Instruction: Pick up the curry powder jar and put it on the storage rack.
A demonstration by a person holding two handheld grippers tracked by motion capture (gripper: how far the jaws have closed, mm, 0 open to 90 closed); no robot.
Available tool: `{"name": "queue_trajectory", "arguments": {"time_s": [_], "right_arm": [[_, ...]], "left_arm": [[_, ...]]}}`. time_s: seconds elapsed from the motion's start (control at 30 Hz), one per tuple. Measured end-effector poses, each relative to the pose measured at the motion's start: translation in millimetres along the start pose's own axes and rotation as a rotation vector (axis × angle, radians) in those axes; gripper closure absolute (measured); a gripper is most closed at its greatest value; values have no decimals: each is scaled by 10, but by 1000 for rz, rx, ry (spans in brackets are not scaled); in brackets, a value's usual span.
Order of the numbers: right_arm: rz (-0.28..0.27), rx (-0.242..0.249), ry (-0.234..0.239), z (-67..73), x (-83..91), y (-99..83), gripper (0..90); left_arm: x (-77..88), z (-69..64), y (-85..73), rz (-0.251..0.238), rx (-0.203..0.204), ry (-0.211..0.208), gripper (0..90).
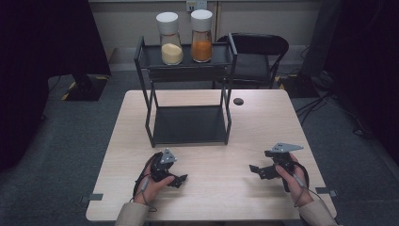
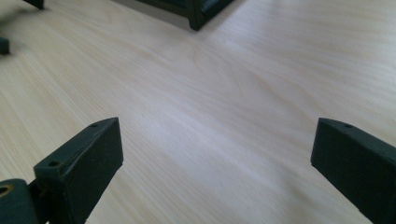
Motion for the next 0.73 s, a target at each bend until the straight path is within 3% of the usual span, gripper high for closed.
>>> {"name": "queue_trajectory", "arguments": {"time_s": [0.3, 0.73], "right_arm": [[30, 20, -36, -104, 167, -166, 15], [142, 71, -83, -99, 277, -332, 15]], "left_arm": [[0, 0, 0, 0, 1, 0, 1], [2, 8, -1, 0, 0, -5, 1]]}}
Point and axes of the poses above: each handheld gripper's, and its own axes: x roughly backward along the jaws, y roughly out of its top, z roughly to its left, the point moved 8 cm from there along -x, roughly forward along the jaws, and after that the axes turned 3 degrees about z, right-handed, at the moved point
